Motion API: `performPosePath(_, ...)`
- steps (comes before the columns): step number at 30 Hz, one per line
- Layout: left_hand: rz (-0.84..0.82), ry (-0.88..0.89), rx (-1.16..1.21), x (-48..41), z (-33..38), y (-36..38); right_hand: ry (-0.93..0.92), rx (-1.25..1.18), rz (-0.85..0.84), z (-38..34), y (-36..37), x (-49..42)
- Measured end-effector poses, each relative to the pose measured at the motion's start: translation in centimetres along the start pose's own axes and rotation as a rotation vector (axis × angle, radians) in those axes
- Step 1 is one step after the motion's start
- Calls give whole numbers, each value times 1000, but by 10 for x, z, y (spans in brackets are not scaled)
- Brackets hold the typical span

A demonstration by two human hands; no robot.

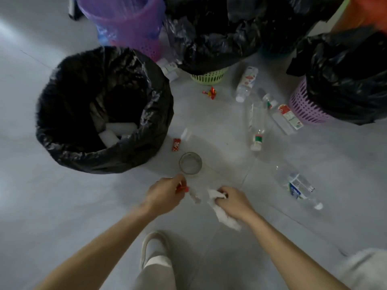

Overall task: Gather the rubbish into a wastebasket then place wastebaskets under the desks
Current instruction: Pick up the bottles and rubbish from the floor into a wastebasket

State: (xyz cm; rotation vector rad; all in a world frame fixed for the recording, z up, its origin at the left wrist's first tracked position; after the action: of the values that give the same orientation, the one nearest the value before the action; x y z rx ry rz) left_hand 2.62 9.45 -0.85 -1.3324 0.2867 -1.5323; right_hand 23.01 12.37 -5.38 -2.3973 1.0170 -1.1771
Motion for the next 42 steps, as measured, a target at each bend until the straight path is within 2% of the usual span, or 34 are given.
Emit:
performPosePath(2, 154, 53, 73, 22, 15, -59, -112, -86, 52, -59, -34, 0)
performPosePath(6, 627, 88, 336, 86, 12, -199, -404, -264, 161, -200, -93, 14)
performPosePath(9, 848, 25, 464, 115, -12, -264, -541, -378, 193, -280, -110, 20)
performPosePath(11, 911, -78, 498, 118, -40, -289, -584, -443, 227, -323, -114, 18)
performPosePath(14, 868, -271, 508, 98, -87, -295, -565, -521, 217, -356, -103, -7)
performPosePath(16, 793, -361, 430, 85, -108, -288, -543, -578, 167, -369, -90, -25)
performPosePath(20, 584, -419, 257, 64, -118, -261, -544, -293, 53, -377, -68, -42)
performPosePath(23, 558, -393, 238, 65, -112, -250, -572, -108, 33, -363, -65, -37)
performPosePath(28, 733, -219, 217, 70, -68, -248, -569, -193, 156, -302, -99, -21)
performPosePath(31, 877, 30, 124, 74, -10, -238, -513, -188, 285, -248, -128, -11)
performPosePath(33, 897, 234, 86, 71, 33, -212, -445, -109, 328, -204, -135, -12)
performPosePath(35, 791, 385, 28, 48, 67, -162, -342, -9, 331, -151, -127, -19)
performPosePath(37, 605, 384, -48, 19, 76, -107, -281, 131, 271, -110, -103, -26)
performPosePath(40, 299, 121, -95, -42, 43, -28, -202, 286, 96, -55, -50, -30)
performPosePath(42, 202, -41, -51, -71, 9, -3, -181, 332, 19, -36, -19, -32)
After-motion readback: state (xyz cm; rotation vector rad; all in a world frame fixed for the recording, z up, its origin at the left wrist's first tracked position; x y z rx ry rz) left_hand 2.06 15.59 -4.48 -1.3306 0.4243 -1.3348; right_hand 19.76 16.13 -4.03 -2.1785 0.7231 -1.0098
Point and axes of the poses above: each hand's wrist, its own x-axis away from the middle knuckle, its own y-axis out of the palm, z = x × y, the point moved 10 cm from there along -x, towards the middle knuckle, and after that the axes turned 10 degrees about -y, right-handed, at the moved point
